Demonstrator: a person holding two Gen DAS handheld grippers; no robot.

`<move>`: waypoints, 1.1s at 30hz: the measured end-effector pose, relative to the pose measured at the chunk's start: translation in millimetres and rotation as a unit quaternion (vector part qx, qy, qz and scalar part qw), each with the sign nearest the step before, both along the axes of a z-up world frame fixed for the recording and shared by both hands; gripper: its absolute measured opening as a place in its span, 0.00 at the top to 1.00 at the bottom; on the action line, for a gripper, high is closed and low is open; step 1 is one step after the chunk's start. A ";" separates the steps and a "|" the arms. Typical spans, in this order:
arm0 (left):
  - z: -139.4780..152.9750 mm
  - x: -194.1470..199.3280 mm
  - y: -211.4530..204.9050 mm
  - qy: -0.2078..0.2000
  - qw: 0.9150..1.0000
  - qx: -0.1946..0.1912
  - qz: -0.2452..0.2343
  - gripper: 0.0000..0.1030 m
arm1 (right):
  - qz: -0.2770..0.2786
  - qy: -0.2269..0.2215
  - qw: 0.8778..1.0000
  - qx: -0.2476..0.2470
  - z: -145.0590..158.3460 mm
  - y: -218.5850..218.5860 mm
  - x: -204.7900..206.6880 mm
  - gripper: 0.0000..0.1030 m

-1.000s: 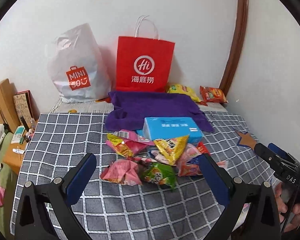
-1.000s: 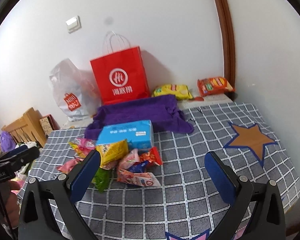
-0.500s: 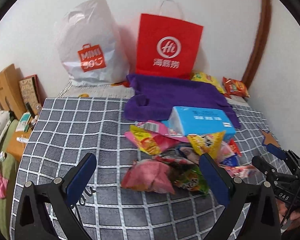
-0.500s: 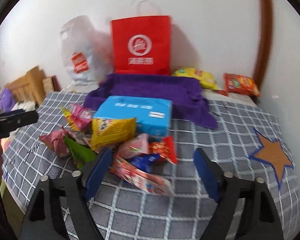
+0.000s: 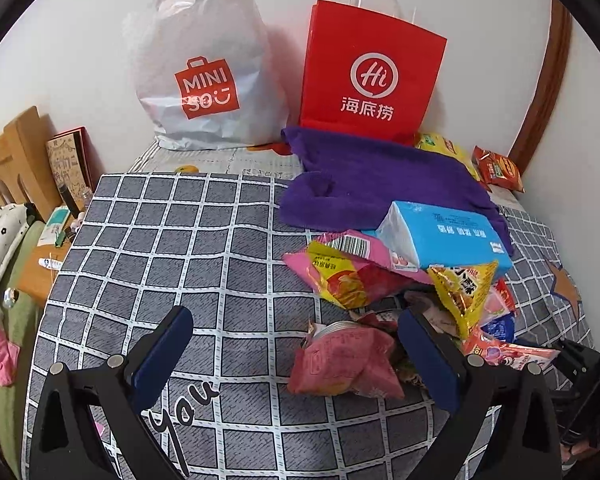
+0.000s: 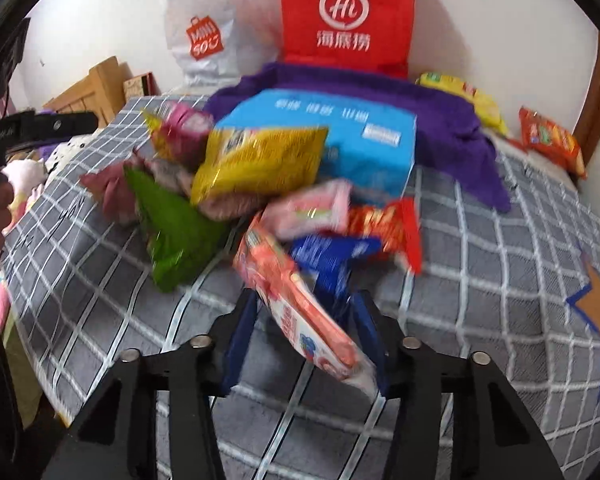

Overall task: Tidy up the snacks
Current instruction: 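Grasp the pink pastry packet with the left tool while the right tool grasps a pink lollipop stick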

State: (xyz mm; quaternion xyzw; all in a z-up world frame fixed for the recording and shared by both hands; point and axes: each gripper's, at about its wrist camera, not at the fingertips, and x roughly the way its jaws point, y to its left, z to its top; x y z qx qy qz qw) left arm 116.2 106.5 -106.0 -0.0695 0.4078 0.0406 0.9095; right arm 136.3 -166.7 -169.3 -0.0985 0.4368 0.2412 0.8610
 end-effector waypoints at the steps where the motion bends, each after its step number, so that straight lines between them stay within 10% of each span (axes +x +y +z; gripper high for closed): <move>1: -0.3 -0.1 -0.5 0.000 1.000 0.000 -0.001 0.00 | 0.004 0.002 1.000 0.001 -0.6 0.5 -2.9 0.54; 5: -1.7 -2.5 -2.7 0.000 1.000 0.001 -0.007 0.00 | 0.023 -0.019 1.000 0.007 8.0 7.5 -12.7 0.55; 11: -3.6 -4.9 -1.5 0.002 1.000 0.002 -0.008 0.00 | 0.020 -0.043 0.999 0.025 19.7 7.8 -17.6 0.80; 20: -5.5 -10.0 -1.1 0.001 1.000 -0.001 -0.010 0.00 | -0.067 -0.090 0.993 0.049 38.2 -42.3 -36.2 0.81; 27: -10.2 -10.9 -2.3 0.008 1.000 -0.003 -0.007 0.00 | -0.099 -0.034 0.995 0.002 8.4 -69.1 -27.0 0.60; 33: -11.4 -10.4 -4.8 0.011 1.000 0.003 -0.008 0.00 | -0.093 -0.079 0.993 -0.001 23.1 -75.1 -31.7 0.39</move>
